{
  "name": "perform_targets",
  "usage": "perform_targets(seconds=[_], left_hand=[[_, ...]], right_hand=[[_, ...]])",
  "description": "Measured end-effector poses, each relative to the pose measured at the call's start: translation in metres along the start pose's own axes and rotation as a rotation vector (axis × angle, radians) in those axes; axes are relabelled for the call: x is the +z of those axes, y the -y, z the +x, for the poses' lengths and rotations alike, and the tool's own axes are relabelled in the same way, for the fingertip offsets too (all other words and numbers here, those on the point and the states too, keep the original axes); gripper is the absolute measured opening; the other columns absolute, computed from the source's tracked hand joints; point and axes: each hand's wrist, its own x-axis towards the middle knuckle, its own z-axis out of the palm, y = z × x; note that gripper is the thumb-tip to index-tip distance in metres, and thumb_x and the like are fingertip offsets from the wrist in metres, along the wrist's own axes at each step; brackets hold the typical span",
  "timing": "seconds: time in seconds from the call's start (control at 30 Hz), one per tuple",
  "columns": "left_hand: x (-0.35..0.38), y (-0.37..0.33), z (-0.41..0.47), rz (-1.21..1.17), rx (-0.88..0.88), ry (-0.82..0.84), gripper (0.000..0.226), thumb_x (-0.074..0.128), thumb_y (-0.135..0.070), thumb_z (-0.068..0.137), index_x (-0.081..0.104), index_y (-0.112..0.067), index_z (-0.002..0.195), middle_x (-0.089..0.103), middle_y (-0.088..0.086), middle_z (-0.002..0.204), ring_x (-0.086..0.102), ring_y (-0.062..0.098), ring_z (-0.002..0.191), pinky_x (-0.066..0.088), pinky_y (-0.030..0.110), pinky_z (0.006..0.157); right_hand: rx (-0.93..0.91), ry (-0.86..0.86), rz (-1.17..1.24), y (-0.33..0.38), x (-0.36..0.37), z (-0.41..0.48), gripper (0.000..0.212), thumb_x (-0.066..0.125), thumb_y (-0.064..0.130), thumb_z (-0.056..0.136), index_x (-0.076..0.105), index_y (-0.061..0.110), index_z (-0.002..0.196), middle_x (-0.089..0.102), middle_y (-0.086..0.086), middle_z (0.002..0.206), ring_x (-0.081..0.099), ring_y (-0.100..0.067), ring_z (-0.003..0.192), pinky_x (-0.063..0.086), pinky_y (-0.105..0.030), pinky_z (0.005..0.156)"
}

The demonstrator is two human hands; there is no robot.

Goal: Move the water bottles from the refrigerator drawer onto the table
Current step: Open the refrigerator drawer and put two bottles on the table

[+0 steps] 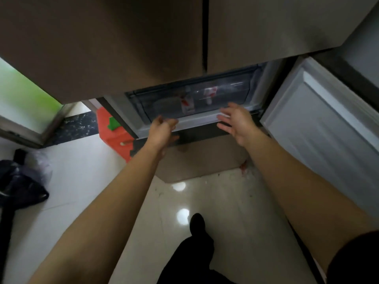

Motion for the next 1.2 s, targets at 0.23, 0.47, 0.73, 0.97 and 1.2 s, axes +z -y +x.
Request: perform_targets(seconds=[0.23, 0.47, 0.73, 0.97, 1.2], left_hand=[[-0.003, -0.029, 0.062, -0.374, -0.074, 0.016, 0.014, 0.048, -0.01, 0.098, 0.059, -0.014, 0.106, 0.061, 0.005, 0.113, 0.058, 0.018, 0.108, 0.055, 0.037, 0.078], [-0.006, -0.036, 0.079, -0.862, -0.096, 0.135, 0.009, 0.045, -0.008, 0.095, 0.054, -0.007, 0.094, 0.06, 0.015, 0.095, 0.058, 0.033, 0.099, 0.059, 0.049, 0.071], [0.002, -0.043, 0.065, -0.823, -0.103, 0.049, 0.018, 0.051, -0.024, 0.099, 0.059, -0.011, 0.089, 0.063, 0.01, 0.086, 0.061, 0.027, 0.095, 0.054, 0.043, 0.079], [0.004, -0.05, 0.053, -0.773, -0.117, -0.005, 0.023, 0.051, -0.029, 0.1, 0.057, -0.011, 0.087, 0.064, 0.008, 0.07, 0.058, 0.022, 0.071, 0.054, 0.036, 0.075], [-0.01, -0.024, 0.063, -0.623, -0.179, -0.023, 0.02, 0.048, -0.029, 0.097, 0.063, -0.019, 0.09, 0.063, 0.002, 0.093, 0.048, 0.016, 0.077, 0.045, 0.031, 0.074]], right_hand=[[-0.007, -0.01, 0.259, 0.031, 0.032, 0.067, 0.014, 0.046, 0.004, 0.094, 0.056, 0.009, 0.086, 0.065, -0.014, 0.099, 0.064, -0.029, 0.1, 0.057, -0.042, 0.08], [0.035, -0.033, 0.368, 0.04, 0.04, 0.07, 0.027, 0.041, 0.005, 0.091, 0.045, 0.012, 0.065, 0.054, -0.008, 0.076, 0.06, -0.035, 0.103, 0.055, -0.044, 0.082], [0.075, 0.054, 0.47, 0.036, 0.033, 0.058, 0.013, 0.047, 0.002, 0.088, 0.054, 0.009, 0.079, 0.06, -0.008, 0.079, 0.057, -0.025, 0.091, 0.046, -0.045, 0.102], [0.046, 0.089, 0.428, 0.039, 0.029, 0.037, 0.009, 0.051, 0.003, 0.093, 0.057, 0.004, 0.1, 0.06, -0.014, 0.116, 0.065, -0.028, 0.112, 0.055, -0.046, 0.09], [0.026, -0.007, 0.399, 0.047, 0.03, 0.06, 0.007, 0.049, 0.003, 0.09, 0.055, 0.004, 0.088, 0.061, -0.019, 0.101, 0.059, -0.034, 0.107, 0.051, -0.052, 0.098]])
